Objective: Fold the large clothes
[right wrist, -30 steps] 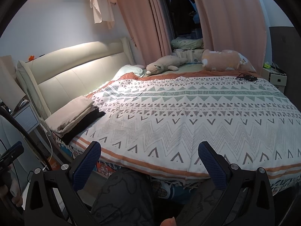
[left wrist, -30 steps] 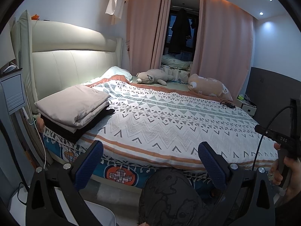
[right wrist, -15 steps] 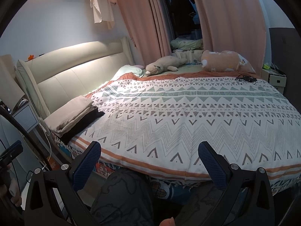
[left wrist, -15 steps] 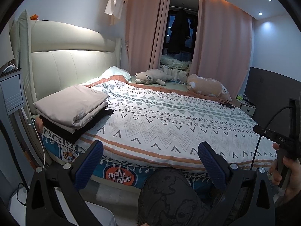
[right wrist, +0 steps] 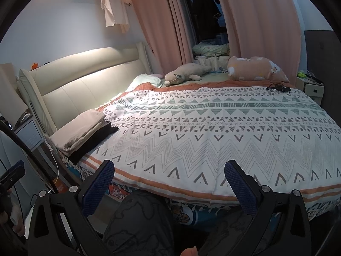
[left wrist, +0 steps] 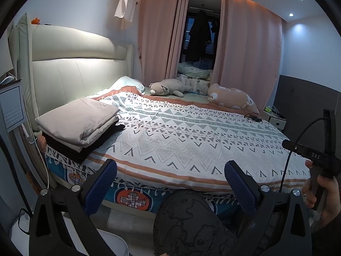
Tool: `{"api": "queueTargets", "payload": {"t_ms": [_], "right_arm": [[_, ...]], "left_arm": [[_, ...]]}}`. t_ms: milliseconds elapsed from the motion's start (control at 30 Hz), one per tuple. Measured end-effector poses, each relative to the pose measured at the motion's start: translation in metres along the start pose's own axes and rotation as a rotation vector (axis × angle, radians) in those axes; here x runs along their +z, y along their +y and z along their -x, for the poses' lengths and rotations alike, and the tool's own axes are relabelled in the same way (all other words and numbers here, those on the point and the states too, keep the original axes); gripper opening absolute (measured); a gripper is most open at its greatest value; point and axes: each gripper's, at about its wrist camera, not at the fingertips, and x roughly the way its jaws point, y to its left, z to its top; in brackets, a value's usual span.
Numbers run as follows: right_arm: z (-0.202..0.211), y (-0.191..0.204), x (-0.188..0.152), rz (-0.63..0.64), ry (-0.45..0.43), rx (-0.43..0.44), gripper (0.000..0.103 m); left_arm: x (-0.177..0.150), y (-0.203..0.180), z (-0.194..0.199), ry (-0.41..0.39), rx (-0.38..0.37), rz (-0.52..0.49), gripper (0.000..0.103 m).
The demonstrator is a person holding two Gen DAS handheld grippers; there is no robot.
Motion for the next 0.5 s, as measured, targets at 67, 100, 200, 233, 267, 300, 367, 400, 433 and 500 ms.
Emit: {"api": "queueTargets", "payload": {"t_ms": [67,100,200,233,267,300,367,400,433,500], "right_arm": [[0.0,-0.001,0.0,0.0,0.0,0.001,0.103],[0.0,-0.001,-0.001,0.001,0.001,0.0,0.103],[-0.001,-0.002,-0.001,0.003,0.006,-0.002,0.103],[-0.002,-0.003,-0.001,0.002,0.008,-0.001,0.103],[-0.001,-0.003,-0.001,0.002,0.008,0.001,0.103],[-0.001,-0.003,-0.001,0.002,0.007,0.001,0.103],[0.001,-0.002,-0.001,0.005,0.005,-0.001,0.103],[0.001,-0.001,-0.001,0.005,0.003,-0.001,0.103],[0.002,-0.001,-0.001,0.004,0.002,-0.001,0.103],[0.002,-0.002,-0.001,0.004,0.0,-0.004,0.103]], "left_arm": [[0.0,-0.002,0.003,-0.008,0.013,-0.005,0.103],[0.0,-0.003,0.004,-0.013,0.016,-0.007,0.103],[0.0,-0.006,0.008,-0.023,0.017,-0.012,0.103],[0.0,-0.008,0.01,-0.026,0.015,-0.015,0.103],[0.0,-0.009,0.011,-0.029,0.015,-0.018,0.103],[0.001,-0.011,0.011,-0.03,0.015,-0.022,0.103],[0.0,-0.013,0.012,-0.032,0.016,-0.029,0.103],[0.0,-0.015,0.012,-0.031,0.017,-0.032,0.103],[-0.001,-0.016,0.012,-0.031,0.018,-0.035,0.103],[-0.001,-0.017,0.011,-0.032,0.022,-0.037,0.103]]}}
